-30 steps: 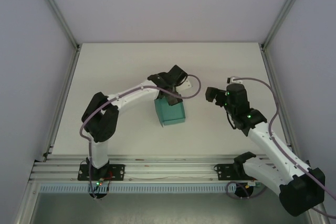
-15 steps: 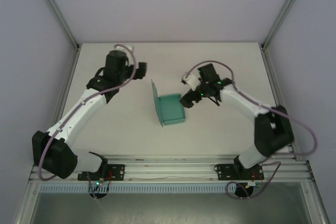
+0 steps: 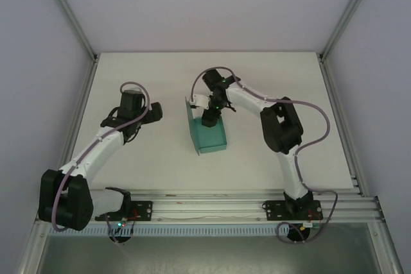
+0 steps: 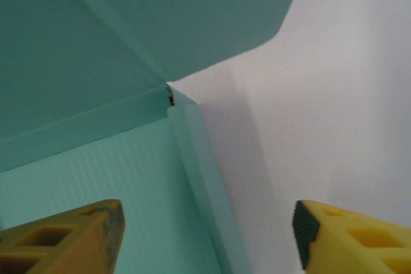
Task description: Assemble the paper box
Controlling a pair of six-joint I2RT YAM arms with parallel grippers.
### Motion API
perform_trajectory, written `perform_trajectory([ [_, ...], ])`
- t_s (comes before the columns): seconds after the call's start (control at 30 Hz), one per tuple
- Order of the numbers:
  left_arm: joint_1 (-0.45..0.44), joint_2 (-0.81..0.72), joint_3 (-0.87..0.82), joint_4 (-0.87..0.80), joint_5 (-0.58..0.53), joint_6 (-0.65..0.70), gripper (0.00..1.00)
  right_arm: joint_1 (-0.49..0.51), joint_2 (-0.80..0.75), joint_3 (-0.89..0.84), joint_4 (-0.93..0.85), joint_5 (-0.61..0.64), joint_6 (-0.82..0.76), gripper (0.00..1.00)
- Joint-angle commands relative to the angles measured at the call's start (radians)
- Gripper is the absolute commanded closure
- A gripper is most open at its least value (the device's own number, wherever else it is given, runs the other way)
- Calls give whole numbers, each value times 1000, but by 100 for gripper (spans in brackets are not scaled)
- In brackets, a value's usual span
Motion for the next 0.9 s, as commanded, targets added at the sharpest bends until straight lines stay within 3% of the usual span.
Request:
perform_trajectory([
  [0.0,9,-24,-13,32,-12,-26,0,15,19,23,-29,71,14,46],
  [0.2,9,-42,-21,18,-35,-29,0,24,-13,-49,91,151,146,73],
  [0.4,9,-82,-38,25,-60,-38,0,26,-87,-176,241,317,470,90],
  [0.73,9,-111,-38,22,-89,-59,0,57,-239,-401,268,583,1191,91],
  [0.87,8,-97,-34,47,-57,-52,0,83,-256,-463,247,581,1420,90],
])
